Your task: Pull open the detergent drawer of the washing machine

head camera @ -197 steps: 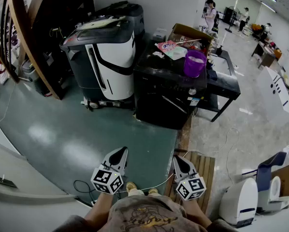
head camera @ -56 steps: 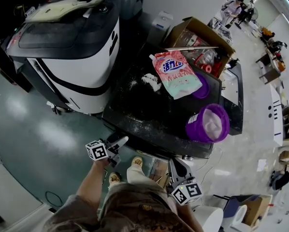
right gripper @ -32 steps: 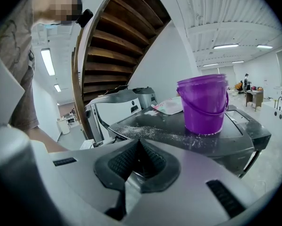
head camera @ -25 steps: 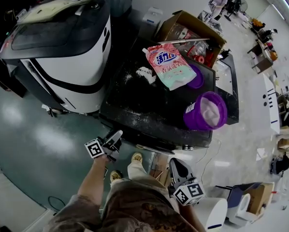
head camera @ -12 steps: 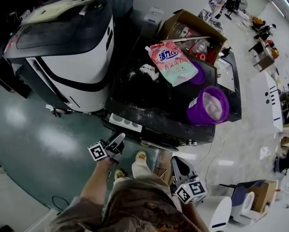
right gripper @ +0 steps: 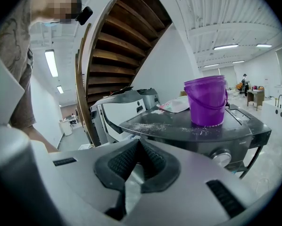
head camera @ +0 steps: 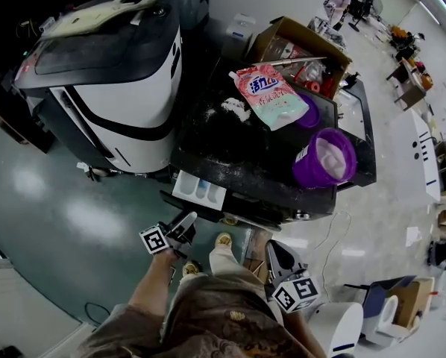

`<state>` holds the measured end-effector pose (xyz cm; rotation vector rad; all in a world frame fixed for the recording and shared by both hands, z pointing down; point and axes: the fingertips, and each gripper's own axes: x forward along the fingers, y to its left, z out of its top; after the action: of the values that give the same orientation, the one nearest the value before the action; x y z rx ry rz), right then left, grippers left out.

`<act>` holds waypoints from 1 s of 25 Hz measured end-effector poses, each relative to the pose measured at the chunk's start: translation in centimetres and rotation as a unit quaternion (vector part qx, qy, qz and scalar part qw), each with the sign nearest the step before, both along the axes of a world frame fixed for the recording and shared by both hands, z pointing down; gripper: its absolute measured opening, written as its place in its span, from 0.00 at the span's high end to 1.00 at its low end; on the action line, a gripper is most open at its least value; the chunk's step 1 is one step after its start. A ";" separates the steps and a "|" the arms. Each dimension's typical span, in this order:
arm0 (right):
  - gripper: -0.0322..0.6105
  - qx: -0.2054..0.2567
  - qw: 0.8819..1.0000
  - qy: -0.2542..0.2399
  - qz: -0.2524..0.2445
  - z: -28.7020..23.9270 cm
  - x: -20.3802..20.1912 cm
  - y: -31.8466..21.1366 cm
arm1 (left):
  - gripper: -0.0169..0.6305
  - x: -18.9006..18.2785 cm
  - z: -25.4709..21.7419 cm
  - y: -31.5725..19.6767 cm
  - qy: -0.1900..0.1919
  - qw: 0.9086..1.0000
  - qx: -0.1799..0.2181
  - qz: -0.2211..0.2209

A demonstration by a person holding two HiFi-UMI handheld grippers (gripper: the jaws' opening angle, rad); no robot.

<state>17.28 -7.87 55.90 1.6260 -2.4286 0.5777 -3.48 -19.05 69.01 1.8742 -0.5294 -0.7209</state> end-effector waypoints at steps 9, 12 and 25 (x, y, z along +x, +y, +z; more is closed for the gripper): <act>0.95 0.007 1.000 0.003 -0.006 -0.3 -1.1 1.0 | 0.48 -0.6 0.0 2.1 0.011 1.000 -0.002 -0.007; 0.95 0.006 1.000 0.004 -0.007 -0.3 -1.4 1.4 | 0.48 -1.0 0.1 2.8 0.010 1.000 -0.004 -0.007; 0.95 0.005 0.999 0.005 -0.032 -0.3 -3.3 2.1 | 0.50 -2.0 0.4 6.2 0.013 1.000 -0.012 -0.011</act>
<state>14.02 -5.74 55.62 1.5441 -2.4702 0.5461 -5.51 -12.80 69.42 1.8378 -0.5411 -0.7502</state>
